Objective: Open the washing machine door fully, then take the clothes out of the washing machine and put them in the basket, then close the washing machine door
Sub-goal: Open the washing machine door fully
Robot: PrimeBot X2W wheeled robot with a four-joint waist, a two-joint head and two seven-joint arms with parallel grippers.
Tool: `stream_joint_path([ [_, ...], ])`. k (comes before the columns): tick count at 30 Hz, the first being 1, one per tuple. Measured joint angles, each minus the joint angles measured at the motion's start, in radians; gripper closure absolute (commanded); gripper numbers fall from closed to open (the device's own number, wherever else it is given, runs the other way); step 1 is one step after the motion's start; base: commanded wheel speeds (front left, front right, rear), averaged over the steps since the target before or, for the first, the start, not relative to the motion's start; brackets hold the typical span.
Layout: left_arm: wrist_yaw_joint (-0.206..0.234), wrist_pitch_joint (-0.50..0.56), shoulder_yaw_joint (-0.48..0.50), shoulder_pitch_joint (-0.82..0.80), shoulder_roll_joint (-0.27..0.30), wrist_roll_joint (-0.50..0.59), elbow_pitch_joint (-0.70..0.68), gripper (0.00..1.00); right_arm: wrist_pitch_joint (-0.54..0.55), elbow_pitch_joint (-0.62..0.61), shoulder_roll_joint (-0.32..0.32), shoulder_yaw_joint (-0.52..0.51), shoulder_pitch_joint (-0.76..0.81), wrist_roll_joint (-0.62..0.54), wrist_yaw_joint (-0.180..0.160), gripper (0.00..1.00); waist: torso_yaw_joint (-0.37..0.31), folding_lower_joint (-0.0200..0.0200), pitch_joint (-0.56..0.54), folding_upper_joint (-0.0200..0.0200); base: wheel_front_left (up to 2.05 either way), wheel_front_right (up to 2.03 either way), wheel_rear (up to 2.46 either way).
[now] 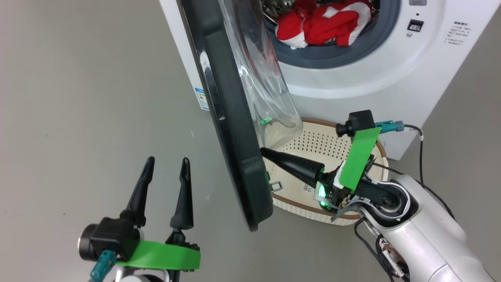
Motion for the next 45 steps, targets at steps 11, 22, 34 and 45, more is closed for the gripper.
stream_joint_path([
  [11, 0.0, 0.0, -0.007, 0.013, 0.001, -0.001, 0.007, 0.0, -0.025, 0.0, 0.0, 0.055, 0.015, 0.018, 0.0, 1.0, 0.058, 0.0, -0.026, 0.0, 0.0, 0.0, 0.0],
  [22, 0.004, 0.0, -0.01, 0.03, 0.001, -0.035, 0.009, 0.0, -0.044, 0.001, -0.013, 0.095, 0.014, 0.043, 0.0, 1.0, 0.098, 0.0, -0.025, 0.0, 0.0, 0.0, 0.0],
  [34, 0.011, 0.0, -0.008, 0.031, 0.001, -0.035, 0.011, 0.0, -0.187, 0.005, -0.047, 0.139, 0.007, -0.049, 0.0, 1.0, 0.094, 0.0, -0.028, 0.0, 0.0, 0.0, 0.0],
  [45, 0.017, 0.0, 0.017, 0.035, 0.002, -0.052, 0.002, 0.0, -0.599, 0.043, -0.128, 0.23, -0.056, -0.607, 0.0, 0.0, 0.064, -0.0001, -0.03, 0.0, 0.0, 0.0, 0.0],
])
